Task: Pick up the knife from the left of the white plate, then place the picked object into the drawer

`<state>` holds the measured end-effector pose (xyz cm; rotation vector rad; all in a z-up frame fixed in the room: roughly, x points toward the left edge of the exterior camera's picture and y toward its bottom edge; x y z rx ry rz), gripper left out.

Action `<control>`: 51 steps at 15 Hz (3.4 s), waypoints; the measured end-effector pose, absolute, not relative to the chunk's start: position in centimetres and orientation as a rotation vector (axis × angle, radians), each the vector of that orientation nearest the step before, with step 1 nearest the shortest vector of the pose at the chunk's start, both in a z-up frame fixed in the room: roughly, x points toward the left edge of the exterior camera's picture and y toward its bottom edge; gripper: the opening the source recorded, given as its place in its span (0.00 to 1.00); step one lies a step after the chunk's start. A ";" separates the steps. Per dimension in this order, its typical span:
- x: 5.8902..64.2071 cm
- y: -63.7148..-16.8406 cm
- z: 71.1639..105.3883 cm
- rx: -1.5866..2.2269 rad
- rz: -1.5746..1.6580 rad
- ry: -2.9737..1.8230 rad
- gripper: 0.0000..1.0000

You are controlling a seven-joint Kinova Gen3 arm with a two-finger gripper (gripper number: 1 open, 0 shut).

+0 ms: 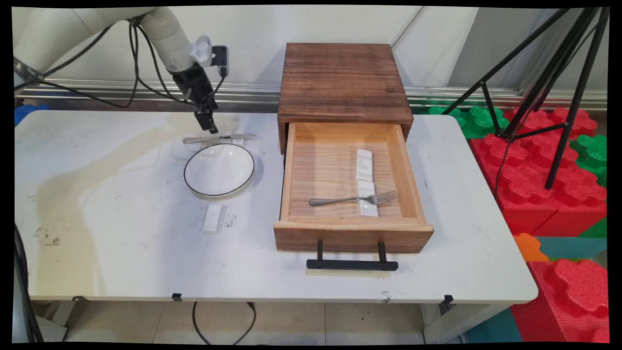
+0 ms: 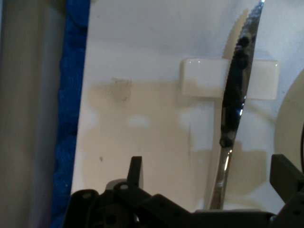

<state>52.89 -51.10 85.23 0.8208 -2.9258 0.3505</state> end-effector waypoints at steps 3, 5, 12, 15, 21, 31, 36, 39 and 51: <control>53.0 -51.8 84.2 0.808 0.317 -2.944 1.00; 53.1 -52.3 83.3 0.800 0.288 -2.956 1.00; 53.5 -53.4 81.4 0.794 0.221 -2.968 1.00; 53.5 -53.6 80.9 0.793 0.202 -2.960 0.00; 53.6 -53.8 80.4 0.802 0.183 -2.927 0.00; 54.4 -52.9 82.6 0.943 0.323 -2.865 0.00; 53.5 -51.7 86.8 1.039 0.456 -2.801 0.00; 52.2 -50.8 90.1 1.049 0.535 -2.764 0.00; 42.7 -46.3 98.5 0.846 0.588 -2.674 0.00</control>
